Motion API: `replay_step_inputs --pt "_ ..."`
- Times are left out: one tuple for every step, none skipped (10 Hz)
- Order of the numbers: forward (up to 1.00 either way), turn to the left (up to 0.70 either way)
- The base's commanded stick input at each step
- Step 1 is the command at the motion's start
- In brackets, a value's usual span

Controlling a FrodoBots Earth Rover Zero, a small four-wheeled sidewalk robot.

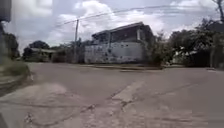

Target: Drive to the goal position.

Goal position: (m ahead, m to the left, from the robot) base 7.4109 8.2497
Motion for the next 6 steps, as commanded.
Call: replay_step_inputs --pt "0.98 0.21" --pt "0.98 0.21" --pt "0.98 0.21" --pt "0.98 0.06" --pt "0.98 0.0" --pt "0.98 0.0"
